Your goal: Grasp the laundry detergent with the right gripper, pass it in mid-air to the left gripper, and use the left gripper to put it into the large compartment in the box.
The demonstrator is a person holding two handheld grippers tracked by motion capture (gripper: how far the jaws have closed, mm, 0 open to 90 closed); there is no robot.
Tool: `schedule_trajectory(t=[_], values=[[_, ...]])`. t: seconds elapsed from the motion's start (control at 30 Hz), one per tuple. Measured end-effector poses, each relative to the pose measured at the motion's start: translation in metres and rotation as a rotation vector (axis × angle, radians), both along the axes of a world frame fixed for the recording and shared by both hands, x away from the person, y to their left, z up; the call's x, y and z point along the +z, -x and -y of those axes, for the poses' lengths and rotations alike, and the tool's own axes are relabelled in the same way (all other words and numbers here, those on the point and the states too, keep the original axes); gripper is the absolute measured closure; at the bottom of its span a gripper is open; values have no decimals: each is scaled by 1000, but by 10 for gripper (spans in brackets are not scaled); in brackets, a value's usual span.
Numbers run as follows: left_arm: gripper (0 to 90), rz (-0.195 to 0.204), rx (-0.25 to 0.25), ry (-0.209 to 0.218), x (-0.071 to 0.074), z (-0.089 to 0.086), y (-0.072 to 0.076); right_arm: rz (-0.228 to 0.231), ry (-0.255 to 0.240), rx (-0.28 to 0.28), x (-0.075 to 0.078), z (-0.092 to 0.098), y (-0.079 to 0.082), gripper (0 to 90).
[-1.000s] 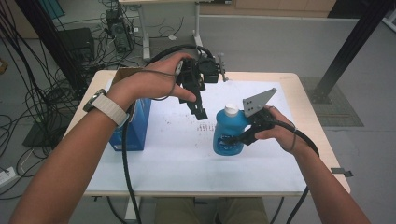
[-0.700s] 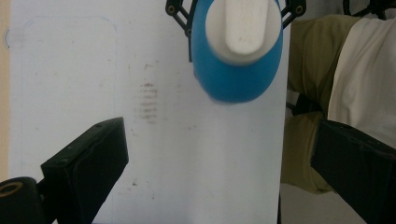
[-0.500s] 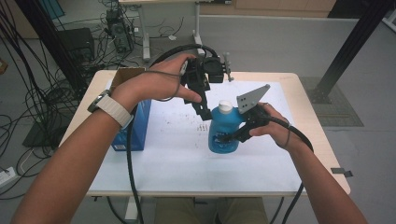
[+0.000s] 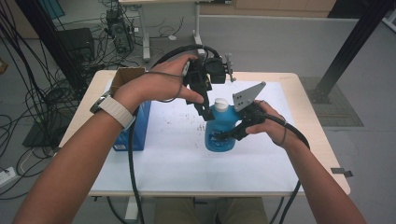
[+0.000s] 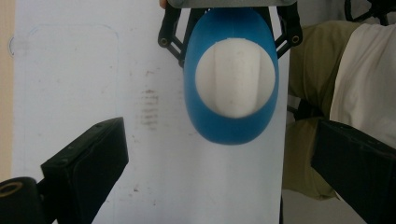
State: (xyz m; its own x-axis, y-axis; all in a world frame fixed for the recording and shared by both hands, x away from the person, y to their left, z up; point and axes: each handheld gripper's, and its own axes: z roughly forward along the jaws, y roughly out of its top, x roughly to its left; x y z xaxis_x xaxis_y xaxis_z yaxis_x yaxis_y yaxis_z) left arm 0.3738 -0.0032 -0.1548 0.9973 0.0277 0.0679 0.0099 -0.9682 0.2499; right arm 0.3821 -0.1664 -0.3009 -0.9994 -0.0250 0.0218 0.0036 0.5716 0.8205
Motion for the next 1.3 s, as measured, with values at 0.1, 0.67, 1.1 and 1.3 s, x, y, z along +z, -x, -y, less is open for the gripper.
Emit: schedule_trajectory(t=[0.1, 0.67, 1.1, 1.3], values=[[45, 1, 2, 4, 0, 1, 0, -1, 0, 3, 0, -1, 0, 435], [46, -13, -9, -1, -7, 10, -1, -10, 10, 21, -2, -9, -1, 435], [51, -20, -19, -19, -15, 16, -2, -12, 17, 29, -1, -12, -2, 435], [53, -25, -18, -21, -17, 16, -2, -12, 18, 32, -2, -12, -2, 435]])
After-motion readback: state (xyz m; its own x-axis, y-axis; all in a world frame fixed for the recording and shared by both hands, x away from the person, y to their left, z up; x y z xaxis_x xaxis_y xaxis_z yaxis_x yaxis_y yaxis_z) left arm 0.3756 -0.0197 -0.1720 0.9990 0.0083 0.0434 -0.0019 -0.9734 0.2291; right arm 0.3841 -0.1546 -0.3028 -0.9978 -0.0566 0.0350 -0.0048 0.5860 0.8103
